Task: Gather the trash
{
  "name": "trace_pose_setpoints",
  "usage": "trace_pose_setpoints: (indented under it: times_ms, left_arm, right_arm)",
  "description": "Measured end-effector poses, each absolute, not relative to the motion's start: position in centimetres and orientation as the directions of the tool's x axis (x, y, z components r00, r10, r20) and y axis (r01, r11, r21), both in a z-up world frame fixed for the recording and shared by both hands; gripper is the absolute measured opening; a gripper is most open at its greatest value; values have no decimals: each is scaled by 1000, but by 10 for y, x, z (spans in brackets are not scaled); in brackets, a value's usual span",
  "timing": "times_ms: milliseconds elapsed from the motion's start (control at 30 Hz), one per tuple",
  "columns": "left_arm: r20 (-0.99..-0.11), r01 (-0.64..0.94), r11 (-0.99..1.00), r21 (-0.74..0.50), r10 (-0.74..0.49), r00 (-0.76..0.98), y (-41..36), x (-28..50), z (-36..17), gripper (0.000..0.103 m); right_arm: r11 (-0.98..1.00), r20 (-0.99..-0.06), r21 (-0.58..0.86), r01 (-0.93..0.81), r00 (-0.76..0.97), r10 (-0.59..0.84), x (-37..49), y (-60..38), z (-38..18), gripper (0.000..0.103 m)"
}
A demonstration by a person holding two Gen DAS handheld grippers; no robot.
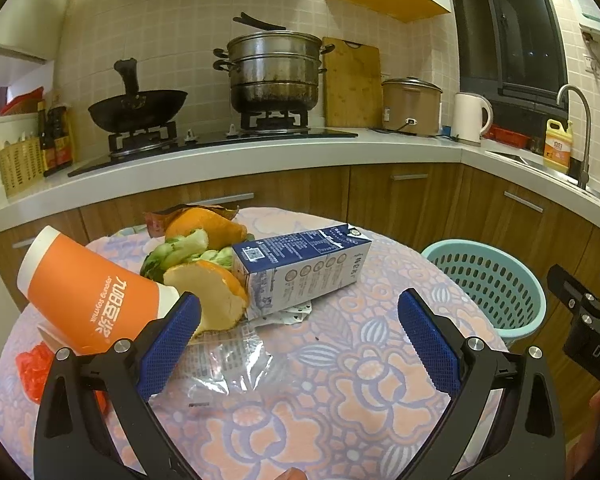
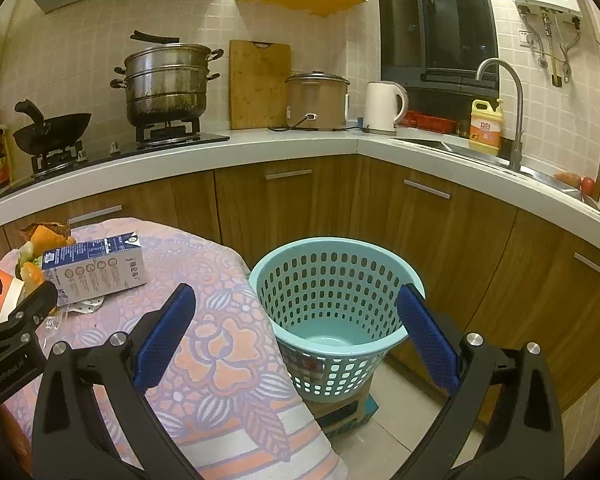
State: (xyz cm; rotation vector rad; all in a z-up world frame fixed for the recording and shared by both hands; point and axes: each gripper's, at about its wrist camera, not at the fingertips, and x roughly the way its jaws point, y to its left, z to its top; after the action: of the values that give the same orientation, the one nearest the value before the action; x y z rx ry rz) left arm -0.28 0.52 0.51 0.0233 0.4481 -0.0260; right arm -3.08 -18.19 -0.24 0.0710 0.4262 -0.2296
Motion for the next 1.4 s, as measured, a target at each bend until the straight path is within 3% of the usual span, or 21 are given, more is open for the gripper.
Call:
trace_pose_setpoints:
  times_ms: [1400]
  left_arm:
    - [-431, 45, 999, 4, -39, 901, 6, -2, 2, 96]
  right_arm:
    - [976, -425, 34, 216, 887, -181, -29, -181, 0, 95]
